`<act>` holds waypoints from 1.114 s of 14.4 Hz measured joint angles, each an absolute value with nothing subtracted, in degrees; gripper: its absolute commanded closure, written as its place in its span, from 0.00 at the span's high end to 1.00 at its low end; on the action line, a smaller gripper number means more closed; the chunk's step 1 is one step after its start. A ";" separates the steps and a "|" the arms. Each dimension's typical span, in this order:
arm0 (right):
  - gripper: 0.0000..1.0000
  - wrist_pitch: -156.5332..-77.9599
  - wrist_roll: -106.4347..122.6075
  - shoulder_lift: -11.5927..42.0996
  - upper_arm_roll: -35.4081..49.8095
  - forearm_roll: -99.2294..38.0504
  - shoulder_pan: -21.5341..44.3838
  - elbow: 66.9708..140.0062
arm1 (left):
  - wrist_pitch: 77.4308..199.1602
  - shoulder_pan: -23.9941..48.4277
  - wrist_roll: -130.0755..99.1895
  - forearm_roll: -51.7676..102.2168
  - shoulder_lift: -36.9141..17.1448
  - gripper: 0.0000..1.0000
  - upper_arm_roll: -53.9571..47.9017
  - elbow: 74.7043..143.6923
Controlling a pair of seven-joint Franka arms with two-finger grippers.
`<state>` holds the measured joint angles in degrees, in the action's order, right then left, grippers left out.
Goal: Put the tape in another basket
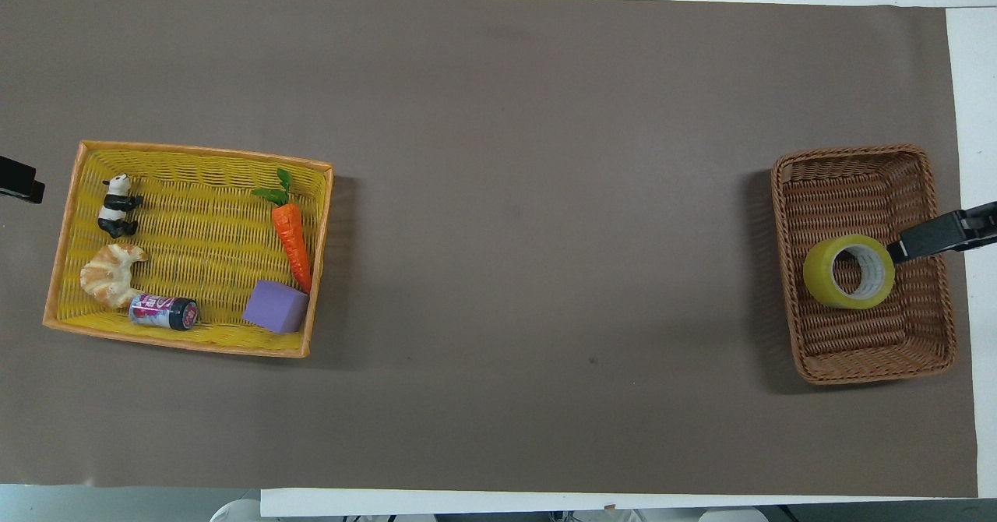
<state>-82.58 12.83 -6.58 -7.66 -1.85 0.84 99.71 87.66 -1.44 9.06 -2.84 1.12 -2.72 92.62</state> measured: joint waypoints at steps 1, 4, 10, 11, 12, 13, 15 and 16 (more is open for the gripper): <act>1.00 -82.58 10.31 -7.00 -7.64 -1.83 1.15 98.49 | 87.66 -1.51 9.06 -1.06 1.11 1.00 -2.57 92.62; 1.00 -81.40 5.49 -4.34 -7.63 -1.79 1.12 93.12 | 87.64 -2.05 9.08 0.86 1.10 1.00 -2.06 92.72; 1.00 -78.84 4.15 -0.13 -5.73 1.49 -0.01 88.59 | 87.61 -1.96 9.09 1.05 1.10 1.00 -2.10 93.47; 1.00 -78.60 4.11 -0.15 -5.62 1.50 -0.15 88.29 | 87.61 -1.98 9.09 1.05 1.10 1.00 -2.07 93.47; 1.00 -78.58 4.11 -0.15 -5.57 1.50 -0.26 88.08 | 87.61 -2.00 9.09 1.05 1.10 1.00 -2.03 93.47; 1.00 -78.58 4.11 -0.14 -5.56 1.50 -0.36 87.94 | 87.61 -2.01 9.09 1.05 1.10 1.00 -1.99 93.47; 1.00 -78.58 4.10 -0.15 -5.56 1.50 -0.41 87.84 | 87.61 -2.02 9.09 1.05 1.10 1.00 -1.96 93.47; 1.00 -78.58 4.10 -0.14 -5.56 1.50 -0.41 87.84 | 87.61 -2.02 9.09 1.05 1.10 1.00 -1.96 93.47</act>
